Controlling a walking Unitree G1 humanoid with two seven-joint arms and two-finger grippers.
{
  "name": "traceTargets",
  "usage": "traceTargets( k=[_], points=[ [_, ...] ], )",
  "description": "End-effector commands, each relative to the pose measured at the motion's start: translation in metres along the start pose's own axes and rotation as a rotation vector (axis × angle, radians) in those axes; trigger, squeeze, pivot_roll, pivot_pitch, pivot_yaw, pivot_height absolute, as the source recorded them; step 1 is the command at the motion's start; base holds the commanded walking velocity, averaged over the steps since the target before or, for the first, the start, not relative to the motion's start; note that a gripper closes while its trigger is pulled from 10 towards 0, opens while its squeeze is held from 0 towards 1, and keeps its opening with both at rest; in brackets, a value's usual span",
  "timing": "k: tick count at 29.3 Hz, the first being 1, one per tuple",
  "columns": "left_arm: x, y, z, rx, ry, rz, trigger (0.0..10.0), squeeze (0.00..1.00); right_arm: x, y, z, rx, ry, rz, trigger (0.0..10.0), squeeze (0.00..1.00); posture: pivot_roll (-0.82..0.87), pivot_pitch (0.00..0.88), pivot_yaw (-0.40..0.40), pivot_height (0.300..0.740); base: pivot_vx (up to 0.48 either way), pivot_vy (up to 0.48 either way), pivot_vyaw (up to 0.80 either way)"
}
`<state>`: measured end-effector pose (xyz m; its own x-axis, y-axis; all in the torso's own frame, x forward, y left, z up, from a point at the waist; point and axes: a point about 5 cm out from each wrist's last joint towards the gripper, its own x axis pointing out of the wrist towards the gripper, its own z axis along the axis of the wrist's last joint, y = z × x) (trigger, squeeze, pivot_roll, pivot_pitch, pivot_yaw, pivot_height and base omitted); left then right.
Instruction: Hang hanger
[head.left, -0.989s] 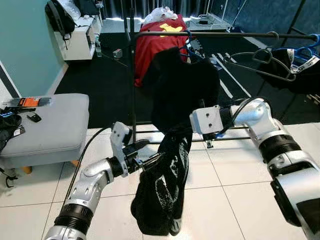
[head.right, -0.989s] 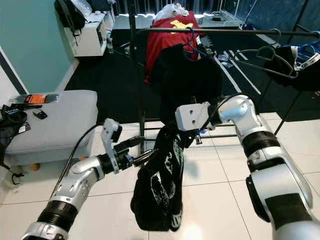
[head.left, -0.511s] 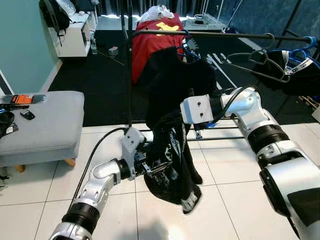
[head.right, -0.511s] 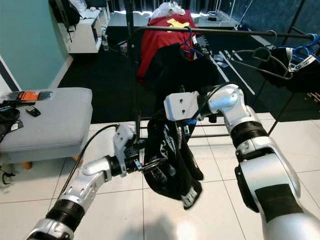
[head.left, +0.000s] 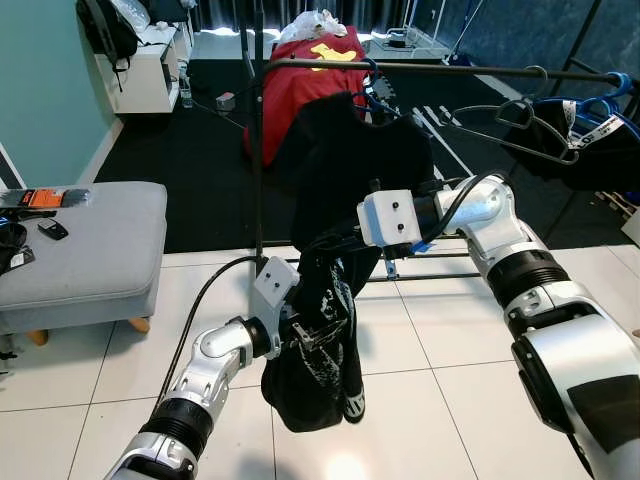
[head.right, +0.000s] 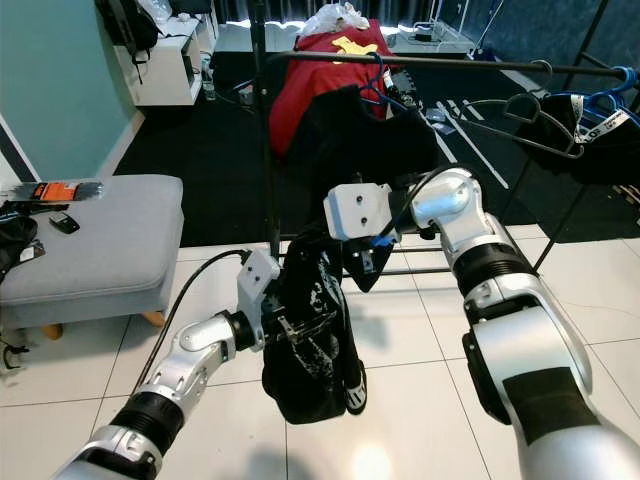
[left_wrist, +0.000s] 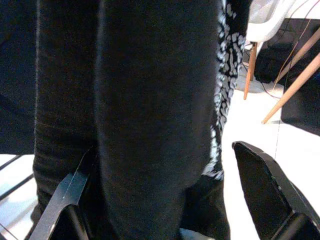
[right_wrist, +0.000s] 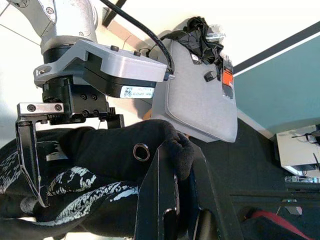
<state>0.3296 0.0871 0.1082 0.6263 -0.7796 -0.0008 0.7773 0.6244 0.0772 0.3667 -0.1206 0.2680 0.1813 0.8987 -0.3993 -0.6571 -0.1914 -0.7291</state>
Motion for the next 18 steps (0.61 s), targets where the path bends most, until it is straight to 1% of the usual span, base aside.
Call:
traceTargets(
  k=[1,2,4,5,6,7,9,11,12,14,15,17,18],
  points=[
    [-0.004,0.005,0.003,0.007,-0.011,-0.006,10.0,0.0,-0.005,-0.009,0.006,-0.013,-0.028,-0.041,0.0,0.0,-0.09,0.057,-0.056,0.74,0.0,0.0,0.0],
    [-0.009,0.008,0.003,0.0,-0.01,-0.002,4.2,0.0,-0.005,-0.009,0.005,-0.009,-0.027,-0.045,0.0,0.0,-0.09,0.062,-0.054,0.74,0.0,0.0,0.0],
    [-0.009,0.008,0.003,0.0,-0.01,-0.002,4.2,0.0,-0.005,-0.009,0.005,-0.009,-0.027,-0.045,0.0,0.0,-0.09,0.062,-0.054,0.74,0.0,0.0,0.0],
    [-0.013,0.011,0.002,0.001,-0.006,-0.001,0.0,0.0,-0.006,-0.009,0.005,-0.008,-0.024,-0.047,0.0,0.0,-0.09,0.058,-0.054,0.74,0.0,0.0,0.0],
    [-0.013,0.011,0.002,0.001,-0.006,-0.001,0.0,0.0,-0.006,-0.009,0.005,-0.008,-0.024,-0.047,0.0,0.0,-0.09,0.058,-0.054,0.74,0.0,0.0,0.0],
    [-0.018,0.014,0.002,0.006,-0.004,-0.001,0.0,0.0,-0.006,-0.009,0.005,-0.007,-0.022,-0.048,0.0,0.0,-0.09,0.049,-0.053,0.74,0.0,0.0,0.0],
    [-0.018,0.014,0.002,0.006,-0.004,-0.001,0.0,0.0,-0.006,-0.009,0.005,-0.007,-0.022,-0.048,0.0,0.0,-0.09,0.049,-0.053,0.74,0.0,0.0,0.0],
    [-0.028,0.018,0.003,0.017,0.002,-0.006,0.0,0.0,-0.008,-0.008,0.003,-0.002,-0.01,-0.054,0.0,0.0,-0.08,0.063,-0.048,0.74,0.0,0.0,0.0],
    [-0.028,0.018,0.003,0.017,0.002,-0.006,0.0,0.0,-0.008,-0.008,0.003,-0.002,-0.01,-0.054,0.0,0.0,-0.08,0.063,-0.048,0.74,0.0,0.0,0.0],
    [-0.034,0.019,0.001,0.031,0.012,-0.02,0.0,0.0,-0.009,-0.007,0.001,0.002,-0.004,-0.054,0.0,0.0,-0.08,0.052,-0.047,0.74,0.0,0.0,0.0],
    [-0.034,0.019,0.001,0.031,0.012,-0.02,0.0,0.0,-0.009,-0.007,0.001,0.002,-0.004,-0.054,0.0,0.0,-0.08,0.052,-0.047,0.74,0.0,0.0,0.0],
    [-0.041,0.021,-0.001,0.048,0.026,-0.035,0.0,0.0,-0.012,-0.004,-0.002,0.006,0.014,-0.054,0.0,0.0,-0.09,0.053,-0.044,0.74,0.0,0.0,0.0],
    [-0.041,0.021,-0.001,0.048,0.026,-0.035,0.0,0.0,-0.012,-0.004,-0.002,0.006,0.014,-0.054,0.0,0.0,-0.09,0.053,-0.044,0.74,0.0,0.0,0.0]
  ],
)
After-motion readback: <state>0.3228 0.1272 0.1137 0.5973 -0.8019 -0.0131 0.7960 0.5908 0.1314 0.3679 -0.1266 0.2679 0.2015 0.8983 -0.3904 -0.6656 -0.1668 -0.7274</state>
